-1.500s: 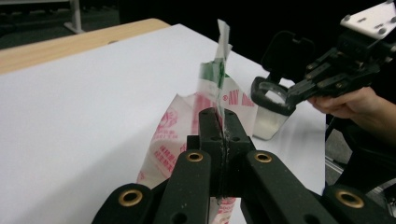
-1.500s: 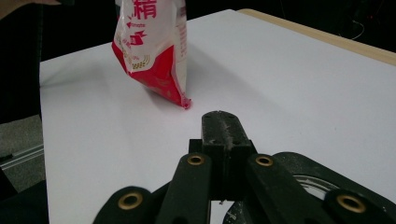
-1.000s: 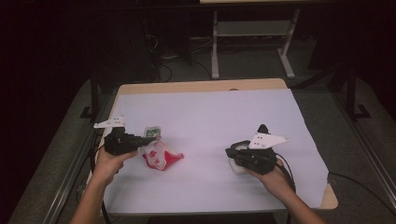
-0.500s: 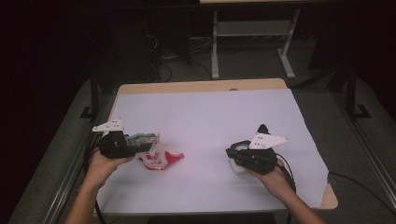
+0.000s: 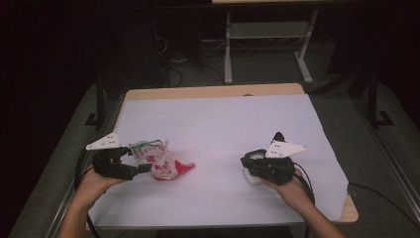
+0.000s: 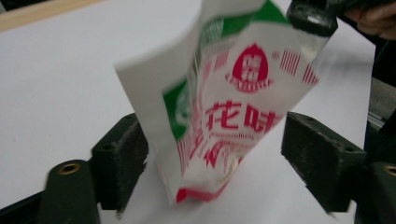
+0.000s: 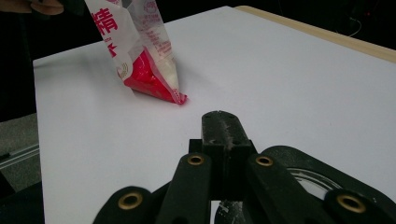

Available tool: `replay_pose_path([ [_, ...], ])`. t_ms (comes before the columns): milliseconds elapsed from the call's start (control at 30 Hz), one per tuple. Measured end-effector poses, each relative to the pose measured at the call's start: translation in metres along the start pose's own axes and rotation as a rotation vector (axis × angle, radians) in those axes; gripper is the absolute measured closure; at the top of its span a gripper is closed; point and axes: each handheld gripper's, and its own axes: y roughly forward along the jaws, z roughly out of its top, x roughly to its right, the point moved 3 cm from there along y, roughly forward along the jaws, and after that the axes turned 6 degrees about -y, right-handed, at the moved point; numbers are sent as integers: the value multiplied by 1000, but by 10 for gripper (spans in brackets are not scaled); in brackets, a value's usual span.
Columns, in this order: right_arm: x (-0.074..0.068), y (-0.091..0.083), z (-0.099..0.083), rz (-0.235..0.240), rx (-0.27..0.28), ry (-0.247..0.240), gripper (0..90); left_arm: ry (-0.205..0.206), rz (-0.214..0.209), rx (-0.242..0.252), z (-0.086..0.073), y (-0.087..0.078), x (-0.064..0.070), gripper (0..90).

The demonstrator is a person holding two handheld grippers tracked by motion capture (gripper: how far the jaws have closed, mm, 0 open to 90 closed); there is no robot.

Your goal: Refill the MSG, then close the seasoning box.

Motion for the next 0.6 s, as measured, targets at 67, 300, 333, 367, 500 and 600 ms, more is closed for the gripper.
replay_pose_path([
  [67,1,-1,-1,-4,-1,3,900,-12,8,2,-6,-1,-2,197],
  [300,3,-11,-6,-3,-5,17,900,-27,67,-14,-26,3,-4,168],
  [333,3,-12,-7,-3,-4,16,900,-35,80,-20,-29,5,-3,165],
  [367,3,-17,-8,0,-5,19,900,-33,88,-26,-32,5,-3,161],
  [500,4,-24,-12,-1,-6,16,900,-43,92,-36,-44,10,0,156],
  [600,4,-30,-15,1,-6,10,900,-60,114,-33,-51,11,0,155],
])
